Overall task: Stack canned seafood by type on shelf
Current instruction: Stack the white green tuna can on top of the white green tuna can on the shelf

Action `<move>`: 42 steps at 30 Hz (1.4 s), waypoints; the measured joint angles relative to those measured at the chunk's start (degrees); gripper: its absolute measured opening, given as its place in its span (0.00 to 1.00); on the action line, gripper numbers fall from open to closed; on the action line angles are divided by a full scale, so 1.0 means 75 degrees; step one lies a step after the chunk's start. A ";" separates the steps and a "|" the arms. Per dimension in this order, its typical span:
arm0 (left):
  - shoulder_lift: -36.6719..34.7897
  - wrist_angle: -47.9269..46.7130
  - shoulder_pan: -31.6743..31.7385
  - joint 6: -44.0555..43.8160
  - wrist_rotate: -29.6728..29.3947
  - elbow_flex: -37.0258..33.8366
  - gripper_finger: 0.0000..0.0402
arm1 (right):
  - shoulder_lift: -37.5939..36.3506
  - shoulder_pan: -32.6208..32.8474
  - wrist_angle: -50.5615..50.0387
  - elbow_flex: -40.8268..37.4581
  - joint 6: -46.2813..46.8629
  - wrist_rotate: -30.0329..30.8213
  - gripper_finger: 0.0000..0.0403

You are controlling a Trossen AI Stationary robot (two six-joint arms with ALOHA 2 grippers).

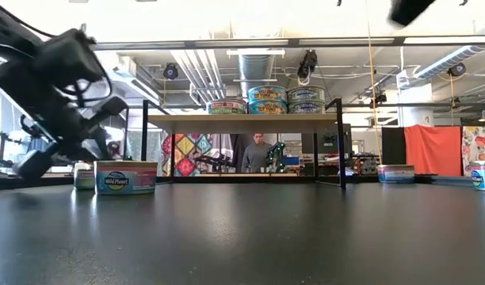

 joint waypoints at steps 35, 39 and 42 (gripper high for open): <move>0.6511 0.0285 -0.4418 0.3561 -0.0626 0.6485 0.04 | -0.0006 0.0922 0.0011 0.0687 0.0658 0.1020 0.03; 0.6135 -0.0670 -0.4768 0.4828 -0.0842 0.7177 0.04 | -0.0006 0.0983 0.0007 0.0670 0.0669 0.1037 0.03; 0.5896 -0.2420 -0.5270 0.5395 -0.1666 0.7854 0.04 | -0.0012 0.0988 0.0001 0.0489 0.0880 0.1446 0.03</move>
